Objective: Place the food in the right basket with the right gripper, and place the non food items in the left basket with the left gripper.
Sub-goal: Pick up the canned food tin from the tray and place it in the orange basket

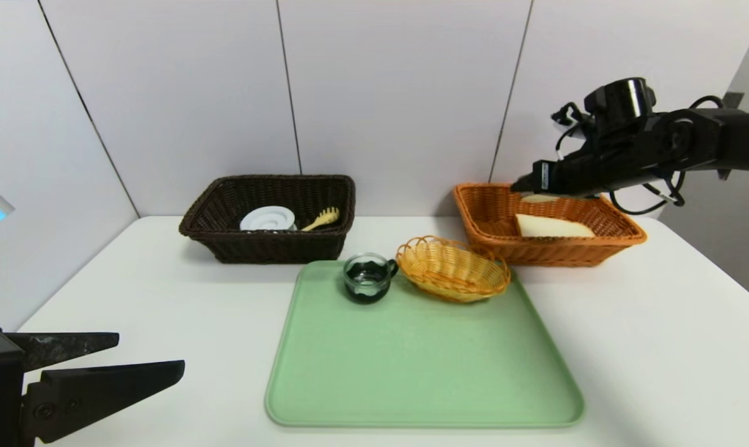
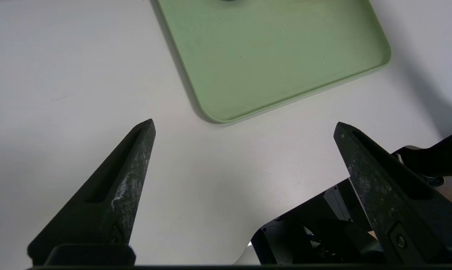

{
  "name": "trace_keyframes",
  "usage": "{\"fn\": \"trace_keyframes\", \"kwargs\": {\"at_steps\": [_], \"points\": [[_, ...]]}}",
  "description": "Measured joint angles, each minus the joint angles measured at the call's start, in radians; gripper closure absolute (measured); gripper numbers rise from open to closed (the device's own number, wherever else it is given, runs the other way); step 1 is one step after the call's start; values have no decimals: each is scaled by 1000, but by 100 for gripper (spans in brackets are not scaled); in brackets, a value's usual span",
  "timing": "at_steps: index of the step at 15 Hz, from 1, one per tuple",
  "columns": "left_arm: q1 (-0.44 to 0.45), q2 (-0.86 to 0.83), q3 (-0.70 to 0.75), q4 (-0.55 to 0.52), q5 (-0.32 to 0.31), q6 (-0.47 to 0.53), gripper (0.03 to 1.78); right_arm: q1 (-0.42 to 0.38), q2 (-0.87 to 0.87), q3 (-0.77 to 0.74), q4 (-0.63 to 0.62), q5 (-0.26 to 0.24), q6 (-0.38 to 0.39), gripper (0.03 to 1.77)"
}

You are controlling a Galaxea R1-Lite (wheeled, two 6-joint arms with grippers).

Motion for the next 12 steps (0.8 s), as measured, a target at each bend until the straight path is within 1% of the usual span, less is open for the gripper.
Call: {"fn": "trace_keyframes", "kwargs": {"at_steps": [3,6,10,12], "points": [[0,2,1,-1,0,-1,12,14,44,-1,-10,-7,-2,77],[1,5,1,-3,-2,0,12,30,86,-4,-23,-46,-5,77],[1,7,1,-4,-3,0,12,38,143,-5,-152,-96,-3,77],[1,11,1,-5,-3,-1,12,43,166,-5,-167,-105,-4,77]]}}
